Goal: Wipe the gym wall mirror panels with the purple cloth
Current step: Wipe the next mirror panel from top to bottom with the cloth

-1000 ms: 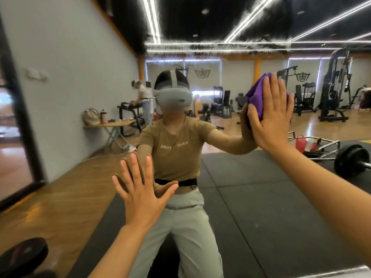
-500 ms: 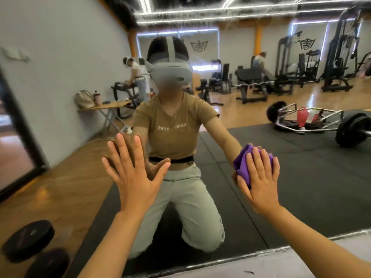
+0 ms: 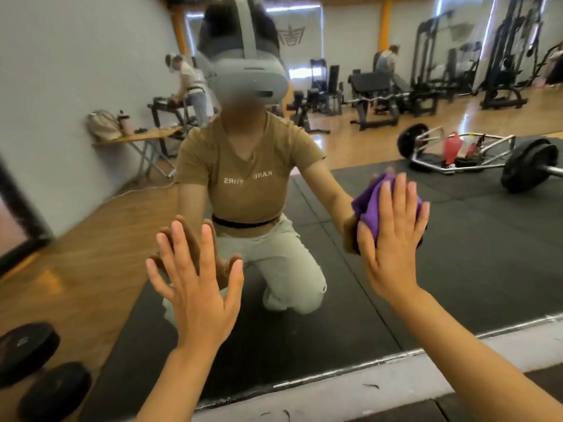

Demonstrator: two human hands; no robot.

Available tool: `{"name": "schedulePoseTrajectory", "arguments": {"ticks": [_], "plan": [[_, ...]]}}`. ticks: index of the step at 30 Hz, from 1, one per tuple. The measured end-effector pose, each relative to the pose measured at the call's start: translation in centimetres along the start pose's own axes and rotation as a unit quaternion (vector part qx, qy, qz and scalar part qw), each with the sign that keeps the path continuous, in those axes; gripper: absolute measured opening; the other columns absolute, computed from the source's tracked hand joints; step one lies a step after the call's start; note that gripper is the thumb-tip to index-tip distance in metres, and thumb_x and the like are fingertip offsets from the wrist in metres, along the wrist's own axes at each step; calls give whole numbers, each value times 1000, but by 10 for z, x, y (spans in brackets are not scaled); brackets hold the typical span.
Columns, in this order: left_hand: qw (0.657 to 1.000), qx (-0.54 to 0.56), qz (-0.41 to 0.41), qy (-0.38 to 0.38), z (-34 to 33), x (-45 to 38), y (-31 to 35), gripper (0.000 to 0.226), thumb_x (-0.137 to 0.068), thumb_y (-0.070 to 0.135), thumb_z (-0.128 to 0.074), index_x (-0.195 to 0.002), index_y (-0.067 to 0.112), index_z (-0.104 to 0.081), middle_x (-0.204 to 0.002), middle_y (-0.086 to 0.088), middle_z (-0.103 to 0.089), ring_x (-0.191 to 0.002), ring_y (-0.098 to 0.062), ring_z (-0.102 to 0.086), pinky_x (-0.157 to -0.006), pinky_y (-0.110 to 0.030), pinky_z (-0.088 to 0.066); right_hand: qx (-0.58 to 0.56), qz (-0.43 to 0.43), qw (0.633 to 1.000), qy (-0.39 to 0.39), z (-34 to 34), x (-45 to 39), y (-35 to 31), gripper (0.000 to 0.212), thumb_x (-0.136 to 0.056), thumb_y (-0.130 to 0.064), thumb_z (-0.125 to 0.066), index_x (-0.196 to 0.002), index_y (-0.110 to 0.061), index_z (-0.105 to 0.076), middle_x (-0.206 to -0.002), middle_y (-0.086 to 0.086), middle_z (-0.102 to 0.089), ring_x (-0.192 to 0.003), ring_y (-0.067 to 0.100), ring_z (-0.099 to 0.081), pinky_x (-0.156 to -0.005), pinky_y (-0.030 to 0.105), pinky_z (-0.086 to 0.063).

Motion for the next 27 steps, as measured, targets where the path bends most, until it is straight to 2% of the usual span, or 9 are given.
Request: {"name": "schedulePoseTrajectory", "arguments": {"ticks": [4,7,9,13,16,19,24,27], "plan": [[1000,10,3,23,-3,5,1,68,-103,43,-41,-159,12,-18,-163,-25,-9,-154,-25,11,-122,-51,9,-17,-42,997,56,5,-8,0,59,-107,-36,-33,-160,-16,-14,-166,13,-16,-154,14,2,-124,43,5],[999,-2,-9,37,-8,11,2,65,-105,40,-40,-158,9,-19,-163,-26,-10,-153,-30,5,-122,-52,7,10,-17,996,92,1,18,6,59,-107,-40,-31,-158,-12,-21,-164,14,-23,-154,19,-6,-125,47,-1],[999,-5,-22,44,-11,20,2,65,-105,39,-37,-159,10,-17,-166,-21,-8,-154,-30,5,-123,-52,6,20,-6,996,92,-8,51,16,60,-107,-43,-29,-160,-15,-19,-166,9,-19,-156,17,-4,-126,46,-2],[997,-34,-66,29,-30,59,7,67,-104,41,-32,-162,18,-7,-169,-5,5,-156,-27,5,-123,-54,3,39,11,999,29,-34,138,41,63,-108,-47,-24,-163,-23,-6,-170,-5,-1,-157,19,-2,-126,44,1],[995,-48,-88,3,-46,91,9,65,-106,44,-25,-163,22,-4,-170,-5,5,-156,-28,4,-124,-54,1,69,2,997,-26,-52,200,61,63,-109,-48,-19,-163,-22,-3,-170,-3,2,-157,21,1,-126,42,4],[995,-50,-89,2,-48,97,7,66,-105,43,-29,-162,21,-5,-169,-5,5,-156,-28,4,-124,-53,2,97,28,993,-62,-60,242,70,62,-110,-47,-17,-163,-18,-2,-171,0,2,-157,23,1,-126,43,3],[995,-46,-88,1,-47,96,7,67,-104,41,-35,-162,21,-6,-169,-4,6,-156,-28,5,-124,-53,2,117,49,987,-98,-63,254,76,60,-111,-43,-15,-163,-16,0,-170,4,5,-157,24,3,-126,45,3],[995,-49,-86,5,-48,98,6,66,-105,41,-34,-162,21,-8,-170,-4,5,-156,-28,5,-124,-53,1,91,41,991,-84,-56,230,72,59,-111,-42,-15,-163,-17,1,-170,3,7,-156,23,5,-125,44,5]]}}
Point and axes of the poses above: each hand's wrist, its own x-axis away from the middle knuckle, its own z-axis out of the back of the hand, y = z × x, the point moved 10 cm from there along -x, towards the middle knuckle
